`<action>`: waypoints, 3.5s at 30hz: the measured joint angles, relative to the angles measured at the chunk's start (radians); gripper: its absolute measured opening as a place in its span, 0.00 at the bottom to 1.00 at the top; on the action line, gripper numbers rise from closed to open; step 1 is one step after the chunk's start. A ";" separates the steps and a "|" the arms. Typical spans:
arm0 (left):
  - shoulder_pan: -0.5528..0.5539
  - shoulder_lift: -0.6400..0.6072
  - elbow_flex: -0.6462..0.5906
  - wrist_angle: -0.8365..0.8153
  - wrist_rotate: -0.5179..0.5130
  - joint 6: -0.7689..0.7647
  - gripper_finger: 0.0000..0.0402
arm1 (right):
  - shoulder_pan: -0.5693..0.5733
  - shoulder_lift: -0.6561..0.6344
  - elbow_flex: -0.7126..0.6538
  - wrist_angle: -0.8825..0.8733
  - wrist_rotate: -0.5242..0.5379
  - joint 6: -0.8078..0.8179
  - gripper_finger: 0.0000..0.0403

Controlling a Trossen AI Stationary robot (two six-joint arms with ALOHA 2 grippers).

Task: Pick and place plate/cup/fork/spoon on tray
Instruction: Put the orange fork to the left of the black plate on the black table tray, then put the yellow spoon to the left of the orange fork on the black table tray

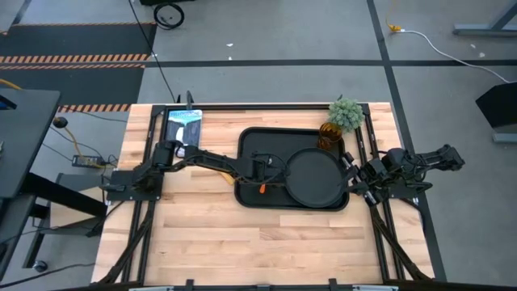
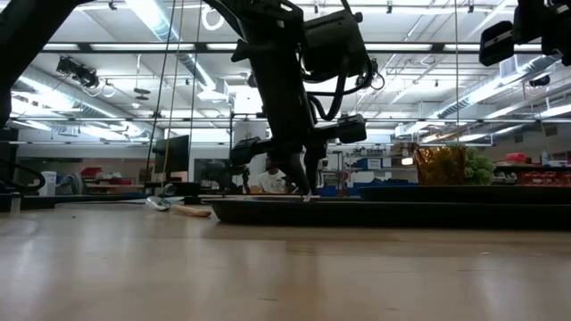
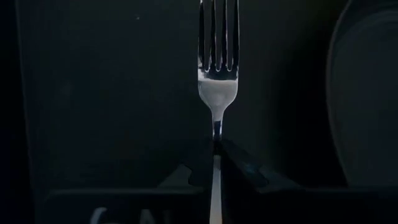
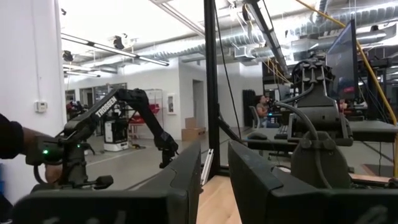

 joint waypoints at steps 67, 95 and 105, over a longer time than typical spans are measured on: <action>0.015 -0.374 -0.585 -0.155 0.049 -0.304 0.41 | 0.000 0.000 0.000 -0.008 0.001 0.001 0.22; 0.014 -0.326 -0.509 -0.350 0.096 -0.118 0.13 | 0.001 0.002 0.000 -0.019 -0.010 0.000 0.22; -0.015 -0.327 -0.347 -0.316 -0.031 -0.118 0.14 | 0.001 0.002 0.000 -0.004 -0.010 0.000 0.22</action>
